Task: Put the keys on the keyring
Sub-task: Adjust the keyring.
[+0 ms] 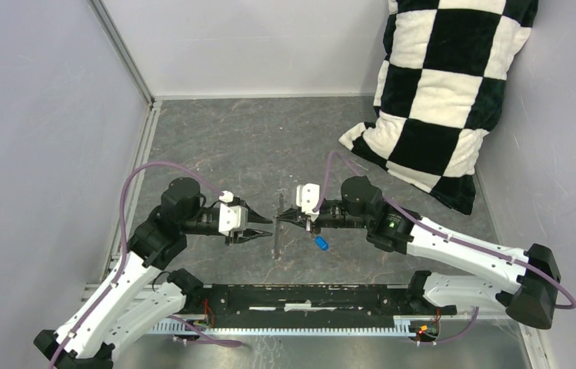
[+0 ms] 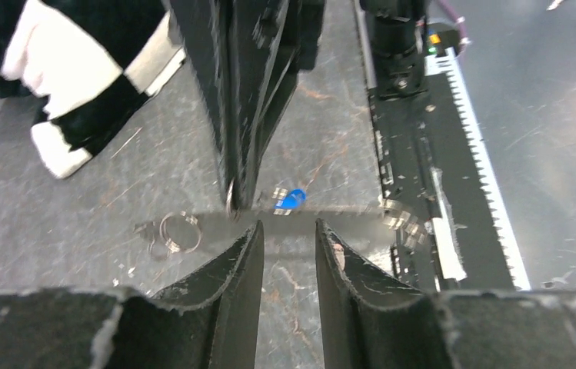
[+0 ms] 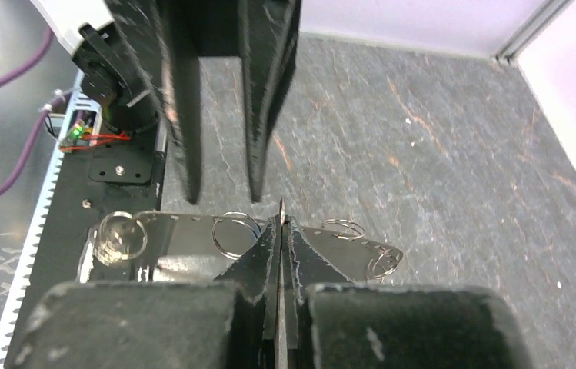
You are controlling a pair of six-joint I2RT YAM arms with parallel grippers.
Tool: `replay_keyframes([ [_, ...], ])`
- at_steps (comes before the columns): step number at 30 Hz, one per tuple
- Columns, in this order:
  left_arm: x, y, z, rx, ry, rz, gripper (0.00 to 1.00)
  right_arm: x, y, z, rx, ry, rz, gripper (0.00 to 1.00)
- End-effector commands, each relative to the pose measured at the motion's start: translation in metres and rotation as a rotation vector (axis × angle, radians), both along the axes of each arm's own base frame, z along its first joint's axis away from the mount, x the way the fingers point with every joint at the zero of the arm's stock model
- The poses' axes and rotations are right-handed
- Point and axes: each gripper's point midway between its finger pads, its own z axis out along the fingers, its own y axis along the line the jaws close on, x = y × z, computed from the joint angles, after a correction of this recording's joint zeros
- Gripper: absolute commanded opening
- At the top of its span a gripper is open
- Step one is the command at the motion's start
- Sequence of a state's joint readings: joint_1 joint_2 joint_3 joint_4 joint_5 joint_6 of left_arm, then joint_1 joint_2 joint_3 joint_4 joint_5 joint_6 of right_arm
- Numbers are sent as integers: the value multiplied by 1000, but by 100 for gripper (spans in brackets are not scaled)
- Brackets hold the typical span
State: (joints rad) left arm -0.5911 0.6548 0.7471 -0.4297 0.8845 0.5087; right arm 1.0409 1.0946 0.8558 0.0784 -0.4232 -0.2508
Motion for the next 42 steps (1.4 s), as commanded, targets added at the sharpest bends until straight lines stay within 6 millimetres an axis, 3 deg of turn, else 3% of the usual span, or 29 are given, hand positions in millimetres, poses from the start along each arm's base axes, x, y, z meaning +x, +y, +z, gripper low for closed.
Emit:
replay_keyframes([
  [1, -26, -4, 10, 4, 127, -129, 37, 17, 3, 11, 4, -15, -77, 1],
  [8, -15, -4, -32, 116, 291, -57, 37, 16, 6, 8, -7, 3, -74, 1],
  [12, 8, -1, -46, 171, 301, 62, 35, 14, 5, 6, -6, 7, -73, 1],
  [16, 27, -2, -42, 162, 274, 147, 35, 12, 7, 4, -13, 35, -70, 1],
  [21, 28, -7, -32, 125, 298, 148, 36, 9, 9, 0, -21, 79, -69, 1],
  [27, 24, 3, -28, 161, 188, 133, 40, 30, 3, -37, -150, 161, -218, 1],
  [30, 45, 18, -28, 191, 57, 245, 50, 40, 1, -65, -253, 224, -296, 1],
  [33, 64, 25, -8, 130, -68, 354, 57, 42, 5, -77, -279, 284, -323, 1],
  [36, 54, 21, -5, 86, -101, 302, 57, 43, 11, -76, -266, 335, -341, 1],
  [39, 38, 15, -17, 73, -123, 200, 53, 45, 15, -76, -268, 392, -371, 1],
  [42, 38, 17, -32, 85, -229, 165, 53, 49, 20, -81, -276, 458, -412, 1],
])
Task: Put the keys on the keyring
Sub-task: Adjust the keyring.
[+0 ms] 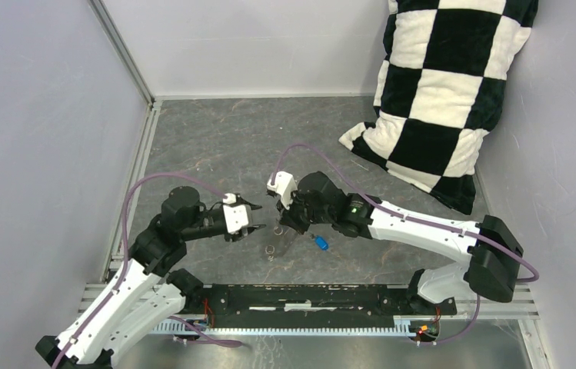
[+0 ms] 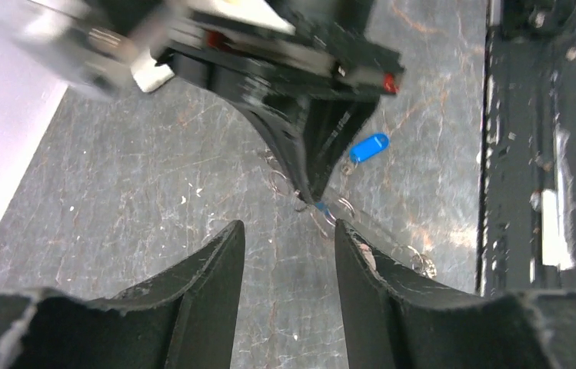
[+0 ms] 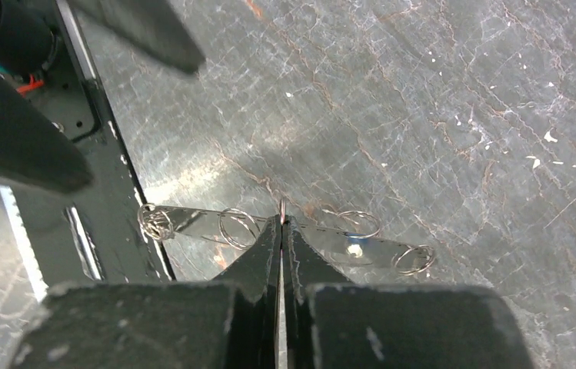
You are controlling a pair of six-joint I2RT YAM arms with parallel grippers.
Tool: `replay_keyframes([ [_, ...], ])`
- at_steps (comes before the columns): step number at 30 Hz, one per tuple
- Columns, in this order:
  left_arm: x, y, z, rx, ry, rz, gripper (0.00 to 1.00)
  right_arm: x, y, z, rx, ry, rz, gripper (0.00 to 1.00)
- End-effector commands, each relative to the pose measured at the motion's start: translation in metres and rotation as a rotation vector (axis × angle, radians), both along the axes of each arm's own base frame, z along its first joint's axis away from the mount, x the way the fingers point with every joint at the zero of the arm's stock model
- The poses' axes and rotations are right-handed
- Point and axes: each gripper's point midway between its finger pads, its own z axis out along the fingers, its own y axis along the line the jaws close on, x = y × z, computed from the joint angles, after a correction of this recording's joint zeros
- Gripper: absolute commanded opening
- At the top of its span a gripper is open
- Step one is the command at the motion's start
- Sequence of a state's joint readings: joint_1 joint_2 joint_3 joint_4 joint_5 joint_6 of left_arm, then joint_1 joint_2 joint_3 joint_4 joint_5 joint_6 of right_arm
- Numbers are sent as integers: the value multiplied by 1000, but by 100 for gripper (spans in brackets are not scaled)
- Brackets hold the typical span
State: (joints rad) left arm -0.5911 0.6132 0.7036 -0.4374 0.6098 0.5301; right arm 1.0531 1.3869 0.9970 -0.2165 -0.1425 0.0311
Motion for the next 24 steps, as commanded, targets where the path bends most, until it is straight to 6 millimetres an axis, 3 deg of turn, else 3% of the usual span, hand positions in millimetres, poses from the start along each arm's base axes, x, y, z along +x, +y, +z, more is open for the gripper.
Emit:
replay_keyframes([
  [1, 0, -3, -17, 37, -194, -96, 53, 12, 21, 27, 88, 63, -97, 1],
  [4, 8, 1, -31, 53, -252, -66, 54, 10, 31, 16, 84, 142, -109, 0],
  [17, 2, 11, -79, 213, -365, -175, 57, 23, 56, -11, 112, 270, -192, 0],
  [20, 2, 12, -91, 243, -338, -180, 59, 31, 62, -21, 114, 309, -202, 0],
  [24, 10, 13, -95, 256, -197, -115, 57, 39, 63, -20, 145, 323, -224, 0],
])
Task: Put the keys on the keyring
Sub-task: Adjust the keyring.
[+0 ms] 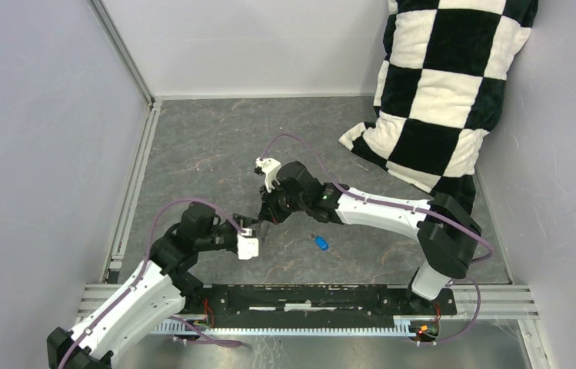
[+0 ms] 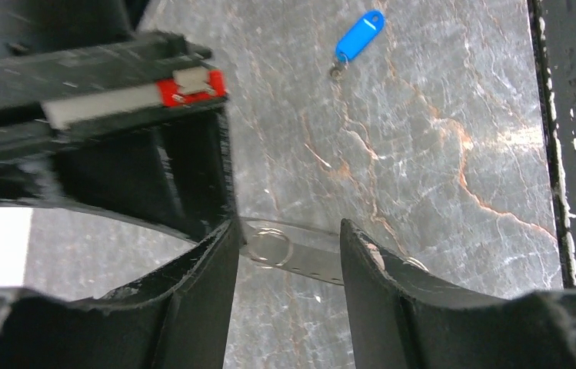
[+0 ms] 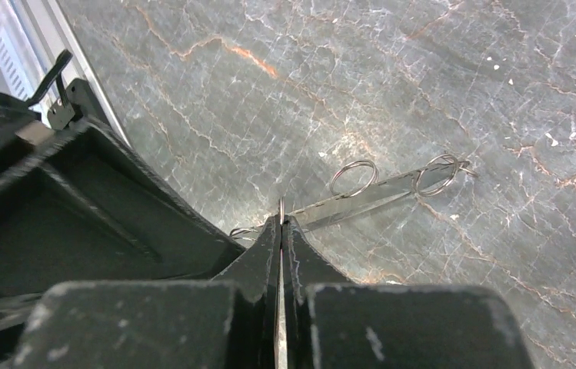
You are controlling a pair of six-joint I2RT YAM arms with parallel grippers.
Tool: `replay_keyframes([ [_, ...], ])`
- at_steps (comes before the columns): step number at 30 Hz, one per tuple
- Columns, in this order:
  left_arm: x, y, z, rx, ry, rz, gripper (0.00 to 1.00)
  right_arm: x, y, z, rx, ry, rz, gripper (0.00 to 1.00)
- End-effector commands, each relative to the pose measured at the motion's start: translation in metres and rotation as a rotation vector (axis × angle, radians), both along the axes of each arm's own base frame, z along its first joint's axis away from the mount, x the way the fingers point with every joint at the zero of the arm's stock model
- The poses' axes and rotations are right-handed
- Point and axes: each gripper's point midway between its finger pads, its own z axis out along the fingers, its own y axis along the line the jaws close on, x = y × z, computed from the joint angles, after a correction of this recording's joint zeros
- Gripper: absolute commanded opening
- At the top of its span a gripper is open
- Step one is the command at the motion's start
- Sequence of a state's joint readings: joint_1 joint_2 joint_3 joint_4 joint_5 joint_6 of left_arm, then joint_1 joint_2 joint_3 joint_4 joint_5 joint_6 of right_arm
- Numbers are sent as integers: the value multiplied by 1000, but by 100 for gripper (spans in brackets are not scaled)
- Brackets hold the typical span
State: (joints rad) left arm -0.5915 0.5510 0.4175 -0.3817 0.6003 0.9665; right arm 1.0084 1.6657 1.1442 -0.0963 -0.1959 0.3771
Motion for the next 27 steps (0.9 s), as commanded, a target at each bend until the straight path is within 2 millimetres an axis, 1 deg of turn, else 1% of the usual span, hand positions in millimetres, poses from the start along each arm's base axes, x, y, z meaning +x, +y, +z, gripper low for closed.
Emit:
replay_keyframes([
  [1, 9, 0, 1, 29, 65, 53, 56, 12, 7, 8, 48, 18, -43, 0],
  [3, 17, 5, -1, 47, 71, 107, 55, 16, 7, 9, 62, 23, -59, 0],
  [6, 33, 19, -13, 84, 55, 229, 55, 21, 8, 11, 83, 34, -83, 1],
  [8, 46, 27, -12, 74, 28, 319, 54, 20, 8, 10, 90, 45, -92, 0],
  [11, 57, 31, -5, 46, -37, 369, 53, 19, 8, 11, 127, 60, -106, 0],
  [14, 56, 30, -4, 48, -74, 346, 53, 16, 8, 10, 137, 78, -101, 0],
  [17, 48, 26, -8, 52, -81, 286, 52, 13, 8, 9, 148, 91, -91, 0],
  [19, 48, 26, -10, 59, -109, 271, 52, 11, 8, 9, 153, 97, -88, 1],
  [22, 49, 26, -5, 50, -162, 259, 52, 9, 7, 10, 158, 101, -82, 0],
  [23, 51, 26, -1, 37, -179, 261, 51, 8, 6, 9, 158, 102, -78, 0],
  [27, 51, 24, 7, 12, -227, 250, 47, 4, 5, 10, 165, 108, -67, 1],
])
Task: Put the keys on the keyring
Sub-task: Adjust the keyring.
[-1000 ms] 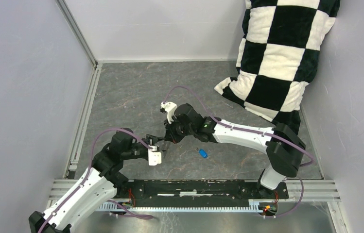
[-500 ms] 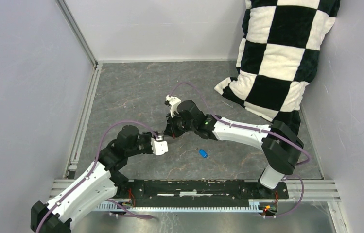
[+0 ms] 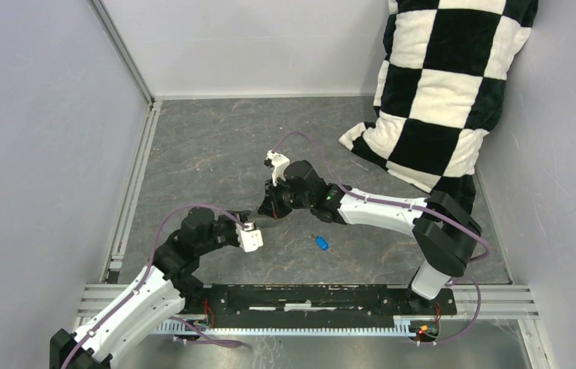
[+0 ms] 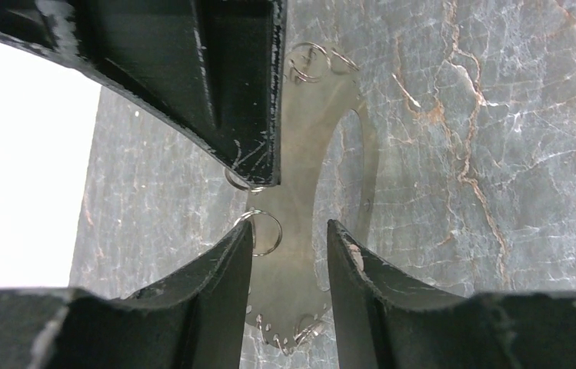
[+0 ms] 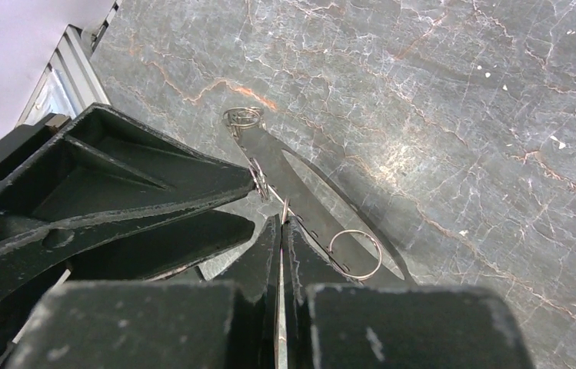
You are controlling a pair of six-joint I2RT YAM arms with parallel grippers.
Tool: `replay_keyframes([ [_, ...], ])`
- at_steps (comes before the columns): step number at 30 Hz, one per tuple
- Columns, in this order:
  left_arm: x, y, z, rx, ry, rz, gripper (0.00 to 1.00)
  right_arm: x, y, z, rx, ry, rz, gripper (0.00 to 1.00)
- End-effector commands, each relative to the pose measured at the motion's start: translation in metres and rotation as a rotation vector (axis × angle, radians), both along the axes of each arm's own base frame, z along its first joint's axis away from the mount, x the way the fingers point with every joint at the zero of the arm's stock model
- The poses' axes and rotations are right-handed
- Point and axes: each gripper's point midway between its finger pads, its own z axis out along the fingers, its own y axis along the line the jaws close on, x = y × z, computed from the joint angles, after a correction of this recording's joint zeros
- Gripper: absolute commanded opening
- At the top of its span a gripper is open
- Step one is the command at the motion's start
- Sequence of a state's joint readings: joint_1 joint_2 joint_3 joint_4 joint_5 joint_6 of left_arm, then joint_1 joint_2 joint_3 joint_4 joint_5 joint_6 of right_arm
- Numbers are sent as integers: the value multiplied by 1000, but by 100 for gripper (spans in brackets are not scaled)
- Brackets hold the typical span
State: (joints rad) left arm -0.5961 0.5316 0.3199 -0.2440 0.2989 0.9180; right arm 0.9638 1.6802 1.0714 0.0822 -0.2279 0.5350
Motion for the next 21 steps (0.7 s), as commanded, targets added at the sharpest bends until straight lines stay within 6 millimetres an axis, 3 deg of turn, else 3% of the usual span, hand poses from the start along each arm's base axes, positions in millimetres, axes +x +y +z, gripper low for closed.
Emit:
replay_keyframes([
  [1, 9, -7, 29, -34, -160, -40, 46, -12, -1, 11, 39, 13, 34, 0],
  [7, 10, -8, 33, -15, -251, -74, 46, -18, -6, 13, 47, 13, 49, 0],
  [13, 3, -7, 17, -6, -78, -54, 45, -20, -11, 15, 49, 3, 44, 1],
  [21, -18, -17, 28, -90, 48, -96, 35, -22, -14, 17, 60, -9, 45, 0],
])
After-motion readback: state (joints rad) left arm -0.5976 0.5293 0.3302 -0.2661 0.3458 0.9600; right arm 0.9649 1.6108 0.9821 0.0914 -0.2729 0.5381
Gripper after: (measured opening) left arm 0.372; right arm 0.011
